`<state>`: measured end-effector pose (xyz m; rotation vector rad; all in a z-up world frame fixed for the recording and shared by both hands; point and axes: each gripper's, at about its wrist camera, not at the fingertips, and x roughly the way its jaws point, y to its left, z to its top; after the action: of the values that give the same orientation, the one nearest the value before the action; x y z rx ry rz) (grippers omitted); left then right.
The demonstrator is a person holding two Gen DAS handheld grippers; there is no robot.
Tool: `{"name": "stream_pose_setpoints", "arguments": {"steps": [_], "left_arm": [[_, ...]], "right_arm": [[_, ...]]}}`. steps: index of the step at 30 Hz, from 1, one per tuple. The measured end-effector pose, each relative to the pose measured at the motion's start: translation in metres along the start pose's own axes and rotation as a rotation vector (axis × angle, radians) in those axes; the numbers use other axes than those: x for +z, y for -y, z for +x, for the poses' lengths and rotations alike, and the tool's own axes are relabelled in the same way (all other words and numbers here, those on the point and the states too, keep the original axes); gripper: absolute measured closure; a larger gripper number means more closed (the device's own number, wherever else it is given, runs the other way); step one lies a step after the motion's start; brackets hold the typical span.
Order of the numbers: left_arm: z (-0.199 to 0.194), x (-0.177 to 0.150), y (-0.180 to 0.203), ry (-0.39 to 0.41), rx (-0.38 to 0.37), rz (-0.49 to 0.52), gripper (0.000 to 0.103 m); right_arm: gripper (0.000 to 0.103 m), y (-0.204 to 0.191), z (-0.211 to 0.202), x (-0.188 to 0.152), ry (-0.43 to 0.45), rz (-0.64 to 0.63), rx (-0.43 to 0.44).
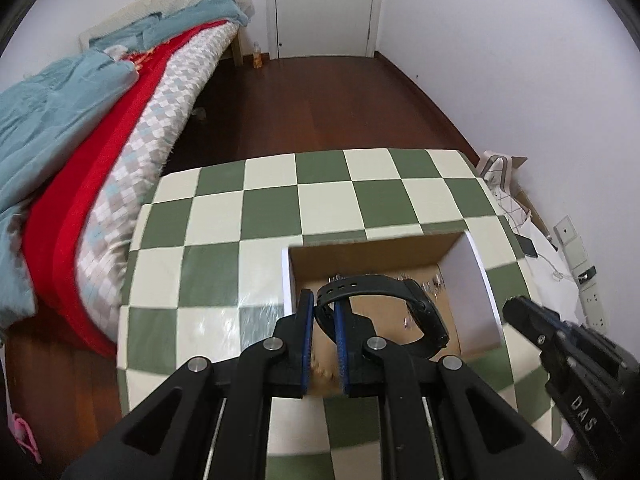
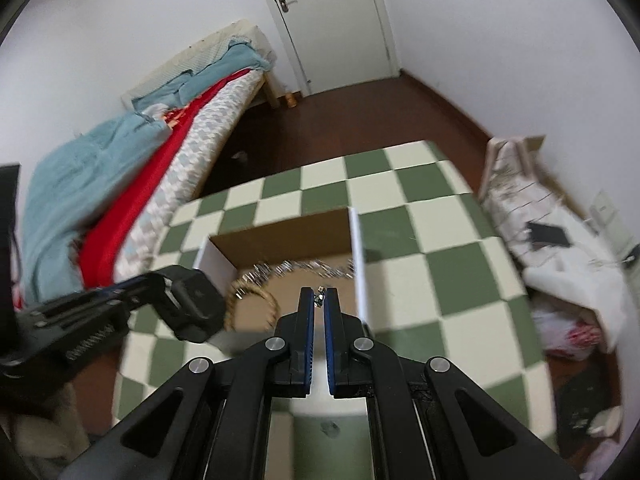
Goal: Organize jewelry
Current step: 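Carry the watch band and earring into the white box and open both grippers, then lift both open grippers up and away from the white box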
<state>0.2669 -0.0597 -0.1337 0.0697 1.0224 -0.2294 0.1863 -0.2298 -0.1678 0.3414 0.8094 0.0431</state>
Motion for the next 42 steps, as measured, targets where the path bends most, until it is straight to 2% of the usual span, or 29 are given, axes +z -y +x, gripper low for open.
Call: {"name": "stream_pose_setpoints", "arguments": {"steps": [5,7,12,14,15,16,18,20,21,22,24,26,28,30,33,36,42], "left_arm": [[0.027,0.017,0.003,-0.059,-0.041,-0.001,0.095],[0.036,0.019,0.005,-0.083,-0.045,-0.009,0.090],[0.040,0.022,0.005,-0.076,-0.042,-0.028,0.084],[0.037,0.023,0.003,-0.060,-0.039,-0.033,0.076],[0.035,0.024,0.002,-0.053,-0.032,-0.037,0.066],[0.033,0.024,0.000,-0.047,-0.019,-0.041,0.048],[0.029,0.025,-0.004,-0.032,-0.012,-0.055,0.031],[0.023,0.025,-0.009,-0.021,0.000,-0.066,0.030],[0.021,0.024,-0.011,-0.017,0.015,-0.067,0.023],[0.019,0.023,-0.013,-0.012,0.028,-0.066,0.013],[0.014,0.019,-0.017,-0.001,0.069,-0.060,0.003],[0.010,0.014,-0.021,0.014,0.107,-0.053,0.003],[0.006,0.007,-0.024,0.023,0.128,-0.050,0.003],[0.002,-0.001,-0.027,0.033,0.144,-0.052,0.002],[-0.005,-0.016,-0.027,0.043,0.178,-0.045,0.001],[-0.012,-0.028,-0.027,0.051,0.195,-0.037,0.001],[-0.033,-0.046,-0.026,0.079,0.209,-0.031,0.001]], "right_arm": [[0.098,0.000,0.035,0.023,-0.062,0.008,0.031],[0.098,0.001,0.047,0.028,-0.089,0.011,0.043],[0.097,0.008,0.073,0.037,-0.173,0.054,0.085],[0.096,0.012,0.075,0.038,-0.184,0.075,0.086],[0.095,0.014,0.074,0.038,-0.181,0.079,0.082],[0.094,0.015,0.073,0.038,-0.177,0.080,0.080],[0.083,0.016,0.071,0.038,-0.177,0.083,0.078],[0.071,0.016,0.068,0.038,-0.175,0.080,0.068],[0.064,0.017,0.067,0.038,-0.173,0.082,0.070],[0.061,0.017,0.066,0.038,-0.175,0.086,0.068],[0.054,0.017,0.060,0.038,-0.168,0.088,0.059],[0.049,0.016,0.056,0.037,-0.167,0.077,0.033],[0.036,0.012,0.051,0.035,-0.156,0.042,-0.015],[0.018,0.006,0.047,0.031,-0.145,-0.011,-0.077],[0.006,-0.004,0.041,0.023,-0.141,-0.084,-0.162],[0.000,-0.012,0.036,0.015,-0.133,-0.138,-0.223],[0.000,-0.019,0.020,0.002,-0.110,-0.177,-0.277]]}}
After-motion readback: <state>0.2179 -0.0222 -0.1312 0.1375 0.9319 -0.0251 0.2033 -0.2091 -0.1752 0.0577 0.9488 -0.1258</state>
